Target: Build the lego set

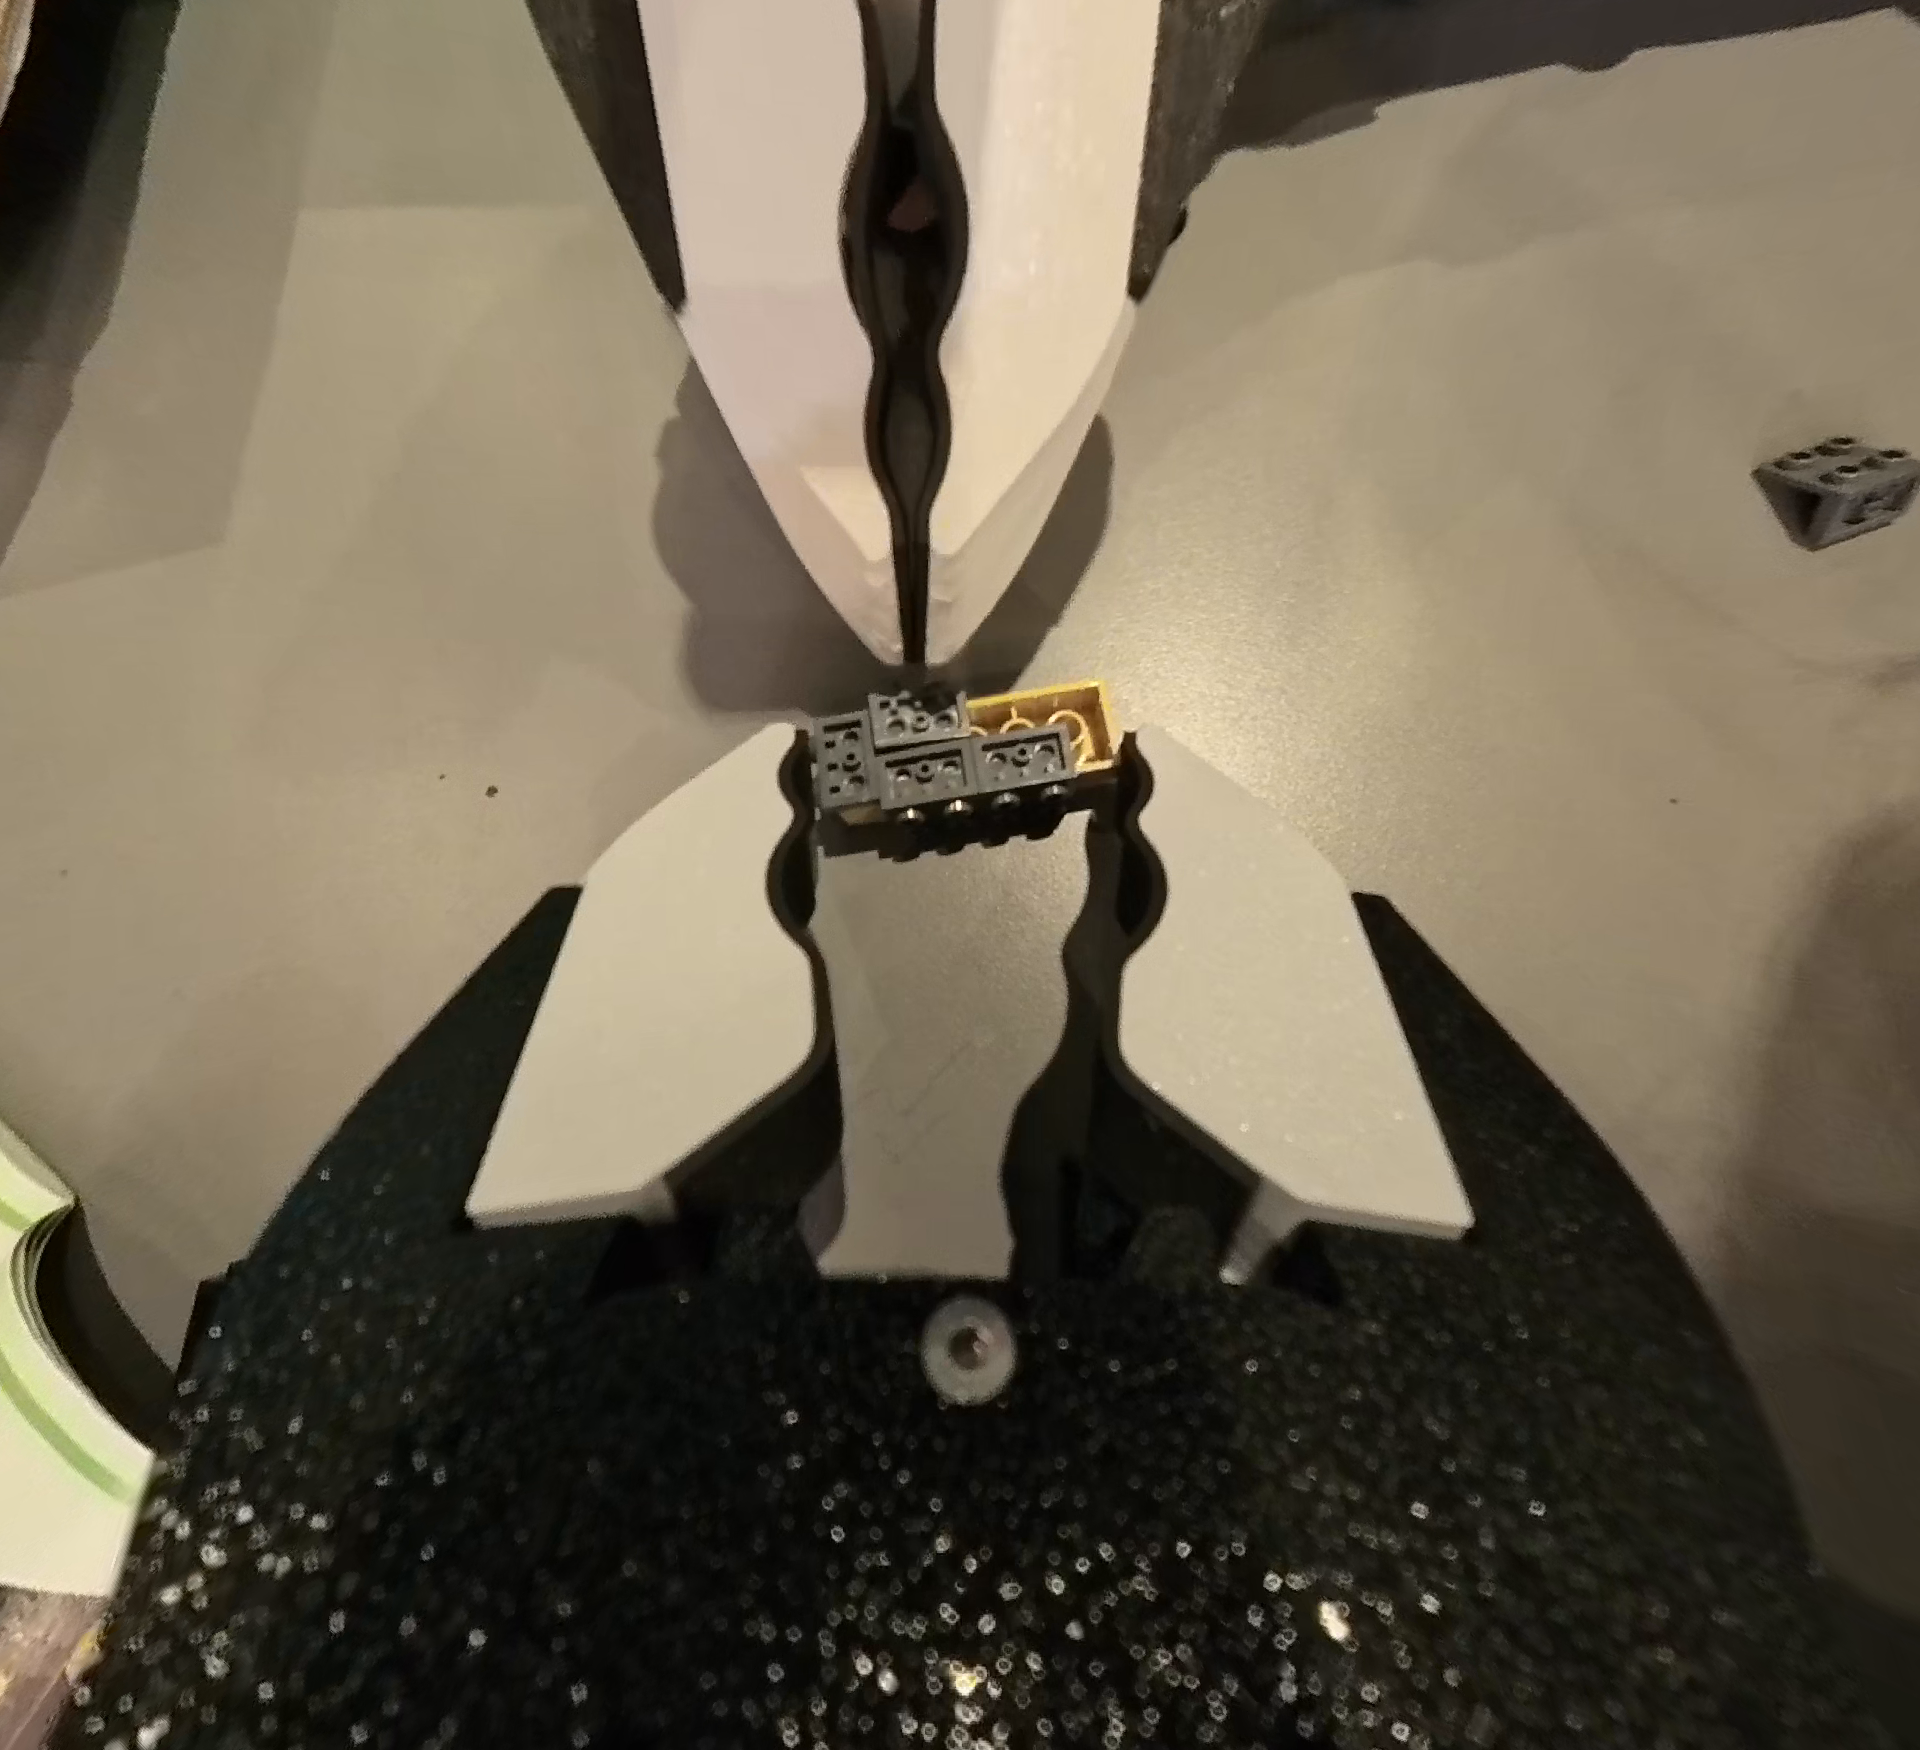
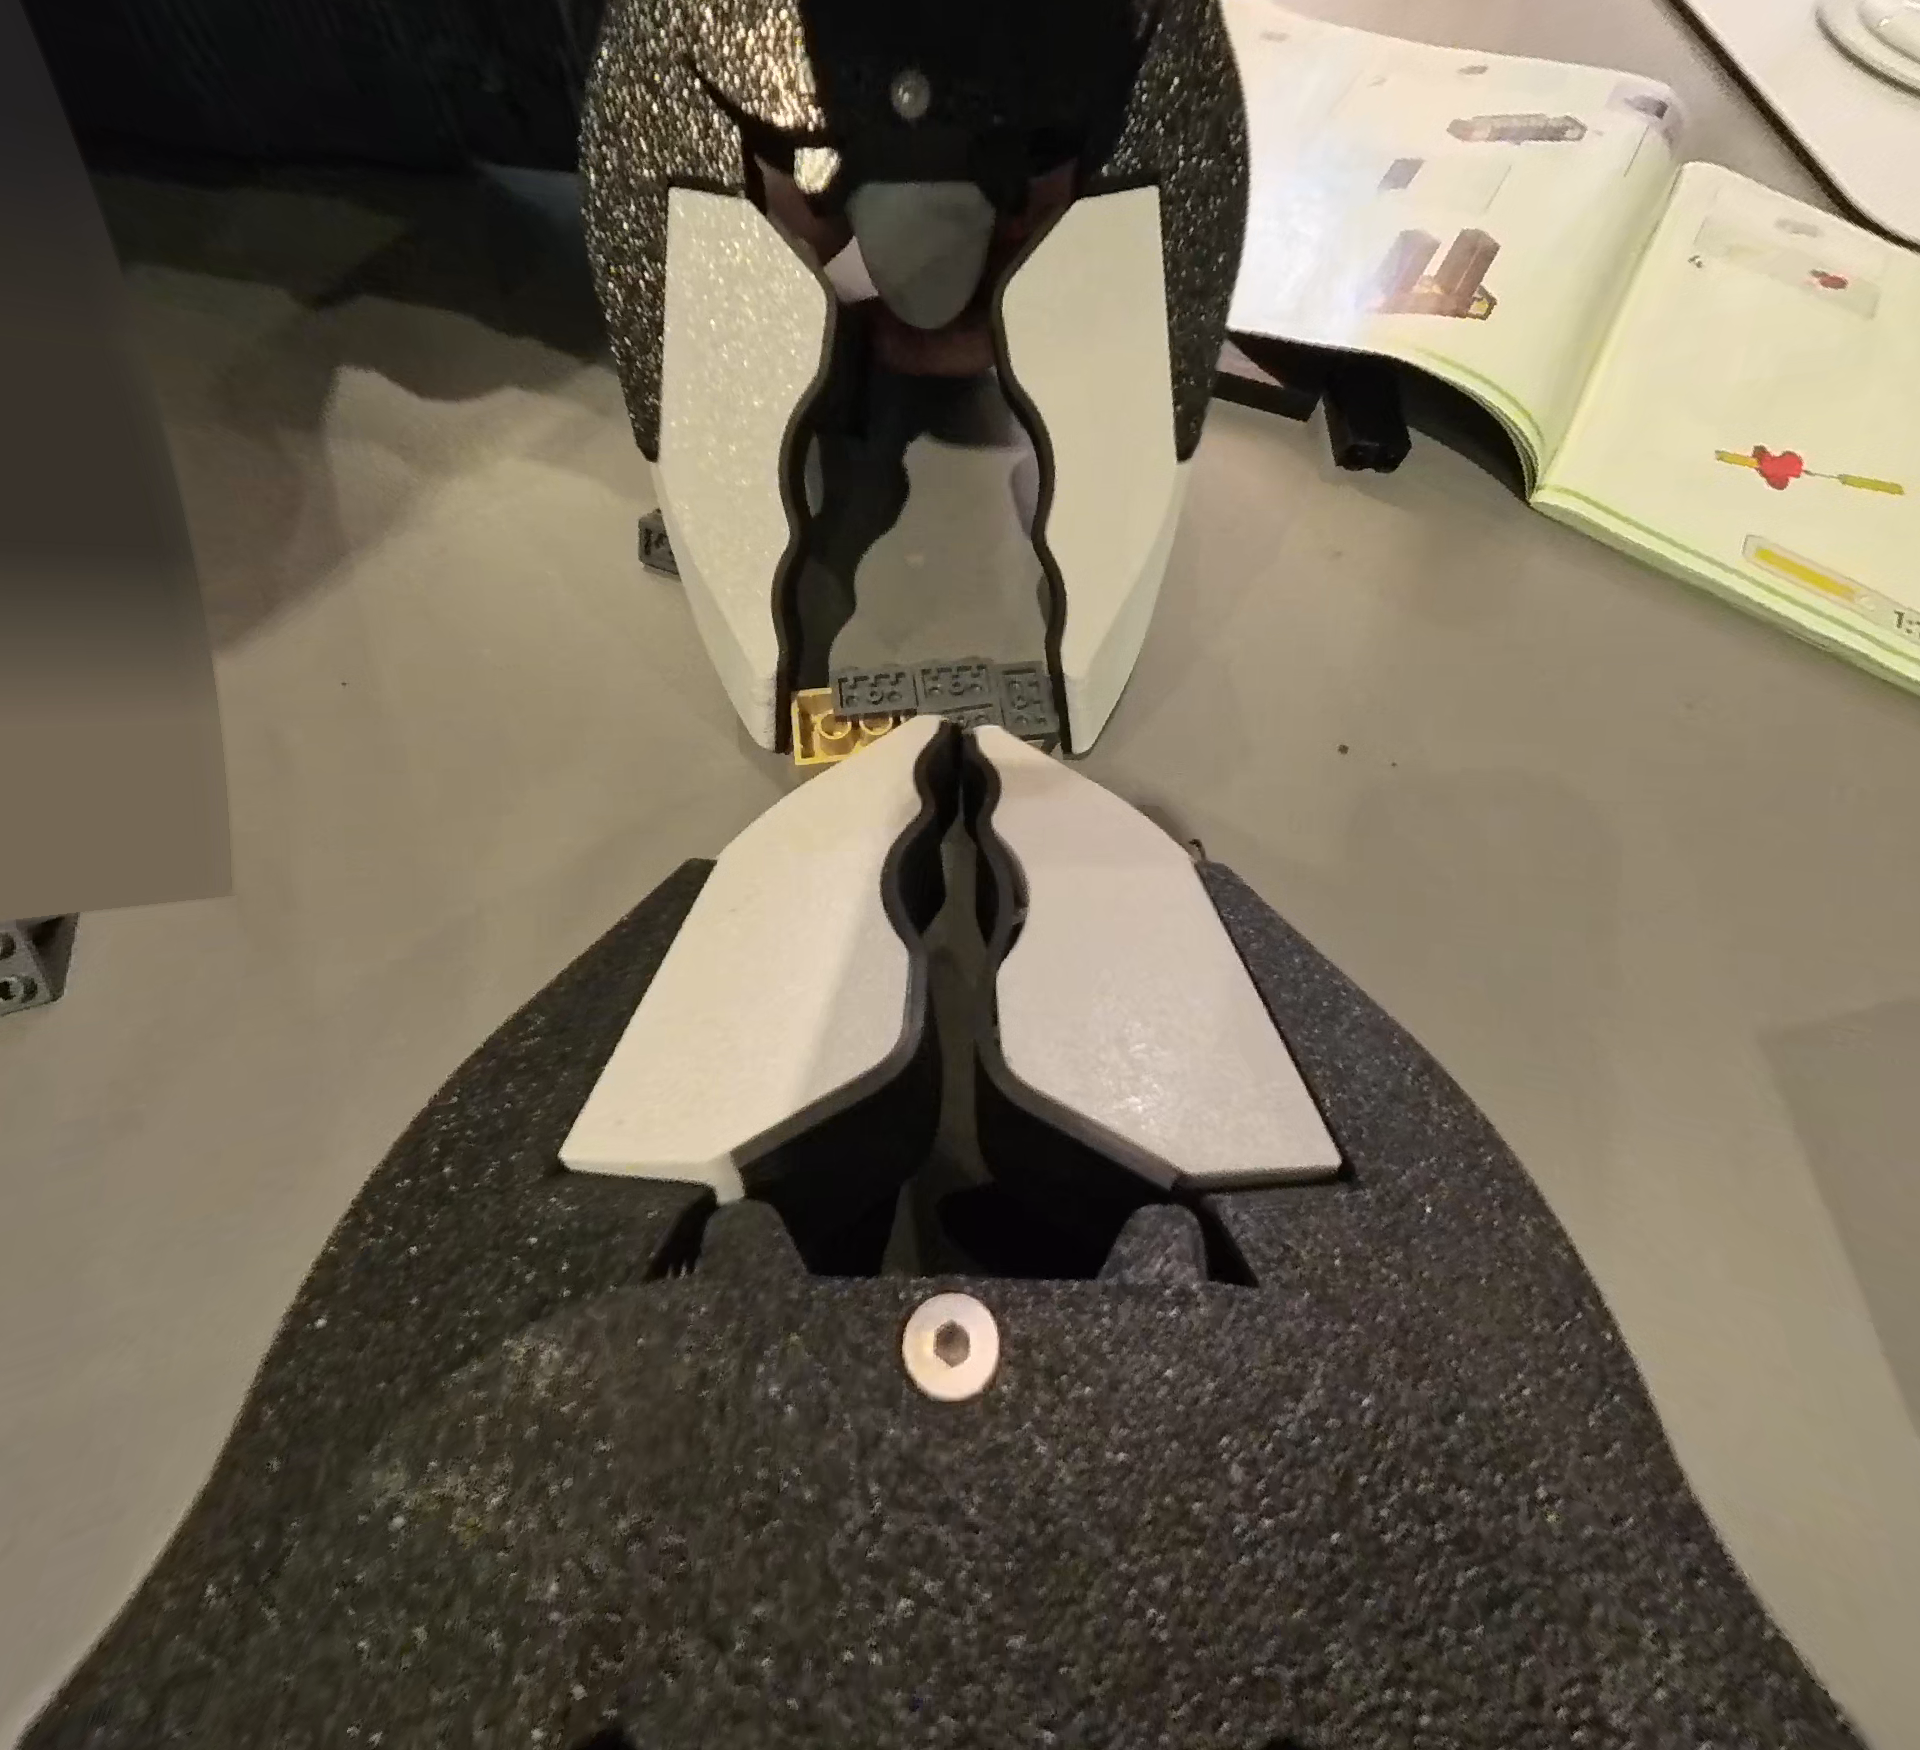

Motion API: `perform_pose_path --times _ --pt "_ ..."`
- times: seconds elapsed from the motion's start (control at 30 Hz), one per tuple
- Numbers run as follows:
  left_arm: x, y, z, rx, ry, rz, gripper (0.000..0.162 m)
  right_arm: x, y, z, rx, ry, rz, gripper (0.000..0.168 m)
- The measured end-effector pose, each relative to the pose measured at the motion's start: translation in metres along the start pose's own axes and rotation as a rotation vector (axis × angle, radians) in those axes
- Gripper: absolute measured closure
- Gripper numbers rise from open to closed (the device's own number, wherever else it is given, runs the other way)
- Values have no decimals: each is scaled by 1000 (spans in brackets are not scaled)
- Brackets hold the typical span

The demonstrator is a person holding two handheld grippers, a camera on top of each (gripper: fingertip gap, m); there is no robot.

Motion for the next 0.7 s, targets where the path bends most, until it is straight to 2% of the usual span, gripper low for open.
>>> perform_pose_path --times 0.23,0.57,0.6,0.7 --pt "-1 0 1 0 22 -9 105 1 2 3 27 15 -32 168" --pt "-8 -9 5 -36 61 102 76 2 3 3 33 24 -55 168" --pt "-8 -9 6 -34 77 91 76 3 3 4 37 25 -61 168" --pt "-10 -6 9 -30 168 31 94 4 4 5 45 37 -86 168"
Point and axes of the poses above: each gripper's, where its closed fingertips meet, z back along the fingers, y out of its top, x = y × z across the jaws, the point moved 1 cm from there along z, back along the fingers, and after that the axes turned 11 degrees about -z, right-handed, at the moved point
